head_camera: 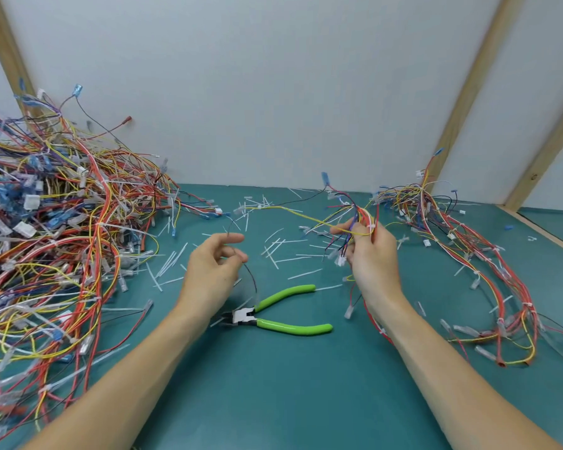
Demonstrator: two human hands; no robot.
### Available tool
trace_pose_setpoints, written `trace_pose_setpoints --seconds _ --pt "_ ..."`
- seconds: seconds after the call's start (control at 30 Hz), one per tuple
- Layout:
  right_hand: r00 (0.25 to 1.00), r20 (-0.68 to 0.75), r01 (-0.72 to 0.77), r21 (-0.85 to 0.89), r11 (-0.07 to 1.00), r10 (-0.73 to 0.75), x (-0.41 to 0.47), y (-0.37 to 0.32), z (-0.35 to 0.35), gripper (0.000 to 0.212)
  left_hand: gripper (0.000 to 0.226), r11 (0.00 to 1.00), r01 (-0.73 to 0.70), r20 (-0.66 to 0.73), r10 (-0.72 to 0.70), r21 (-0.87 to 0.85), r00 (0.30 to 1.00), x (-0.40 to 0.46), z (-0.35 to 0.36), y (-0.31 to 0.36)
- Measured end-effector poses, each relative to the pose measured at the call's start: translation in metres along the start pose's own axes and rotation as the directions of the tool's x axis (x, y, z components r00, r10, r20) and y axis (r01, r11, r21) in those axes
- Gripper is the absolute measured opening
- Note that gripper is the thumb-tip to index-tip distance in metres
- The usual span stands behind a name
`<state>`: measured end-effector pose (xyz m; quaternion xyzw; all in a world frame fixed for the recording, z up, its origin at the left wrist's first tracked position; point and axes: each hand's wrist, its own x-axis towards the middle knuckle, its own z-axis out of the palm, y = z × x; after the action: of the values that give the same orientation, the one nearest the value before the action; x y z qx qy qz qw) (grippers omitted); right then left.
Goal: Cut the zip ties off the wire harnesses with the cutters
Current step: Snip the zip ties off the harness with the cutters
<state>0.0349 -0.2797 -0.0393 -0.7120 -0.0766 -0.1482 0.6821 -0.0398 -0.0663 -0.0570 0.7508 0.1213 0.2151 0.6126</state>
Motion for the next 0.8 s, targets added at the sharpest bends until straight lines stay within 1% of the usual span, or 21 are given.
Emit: trace_pose_setpoints --seconds 0.03,0.1,0.17,0.2,0.23,0.3,0.37,0.4,0.43,0.5,0.57,0.63,0.73,0.8 --pt "1.0 0.019 0.012 -0.01 1.0 -0.012 -0.004 -0.001 0.002 0.03 0.036 1.0 0.024 -0.052 -0.023 0.01 0.998 0.003 -0.001 -0.002" --pt "0.998 0.048 0.033 -0.039 0.999 -0.031 -0.01 -0.001 0.005 0.026 0.045 0.996 0.07 -0.136 -0.076 -0.046 0.988 0.006 -0.004 -0.002" --pt "0.994 0.062 0.093 -0.104 0.99 -0.087 -0.015 0.0 0.005 0.025 0.051 0.991 0.092 -0.172 -0.108 -0.1 0.979 0.009 -0.007 -0.001" --pt "0.991 0.064 0.124 -0.127 0.984 -0.117 -0.017 0.0 0.005 0.025 0.051 0.994 0.079 -0.173 -0.092 -0.079 0.981 0.008 -0.007 0.0" --pt "0.988 0.068 0.149 -0.137 0.979 -0.141 -0.019 0.0 0.006 0.025 0.051 0.999 0.046 -0.163 -0.048 -0.018 0.985 0.007 -0.007 0.001" --pt "0.978 0.089 0.202 -0.156 0.967 -0.19 -0.022 -0.001 0.008 0.024 0.052 0.985 -0.091 -0.1 0.107 0.149 0.989 0.001 -0.005 0.003" --pt "0.963 0.126 0.259 -0.189 0.947 -0.238 -0.027 -0.002 0.01 0.022 0.046 0.936 -0.245 0.005 0.252 0.254 0.968 -0.006 -0.001 0.003" --pt "0.957 0.14 0.28 -0.203 0.938 -0.256 -0.028 -0.002 0.011 0.021 0.039 0.918 -0.289 0.067 0.281 0.27 0.957 -0.008 0.001 0.003" --pt "0.951 0.149 0.299 -0.217 0.929 -0.271 -0.029 -0.002 0.011 0.021 0.033 0.911 -0.306 0.134 0.279 0.275 0.951 -0.01 0.003 0.004" --pt "0.934 0.164 0.352 -0.26 0.899 -0.318 -0.029 -0.002 0.011 0.019 0.03 0.904 -0.319 0.237 0.256 0.284 0.937 -0.014 0.006 0.003" --pt "0.909 0.189 0.414 -0.317 0.853 -0.371 -0.03 -0.002 0.011 0.017 0.025 0.88 -0.341 0.258 0.263 0.33 0.929 -0.014 0.006 0.001" --pt "0.884 0.218 0.467 -0.372 0.802 -0.414 -0.031 -0.002 0.01 0.019 0.021 0.857 -0.324 0.2 0.263 0.401 0.944 -0.012 0.006 -0.001" --pt "0.85 0.285 0.527 -0.452 0.72 -0.444 -0.033 -0.005 0.01 0.031 0.022 0.855 -0.249 0.047 0.256 0.454 0.966 -0.01 0.002 0.002" --pt "0.815 0.34 0.579 -0.501 0.644 -0.469 -0.035 -0.009 0.012 0.033 0.024 0.849 -0.308 -0.023 0.352 0.43 0.936 -0.01 -0.001 0.009"
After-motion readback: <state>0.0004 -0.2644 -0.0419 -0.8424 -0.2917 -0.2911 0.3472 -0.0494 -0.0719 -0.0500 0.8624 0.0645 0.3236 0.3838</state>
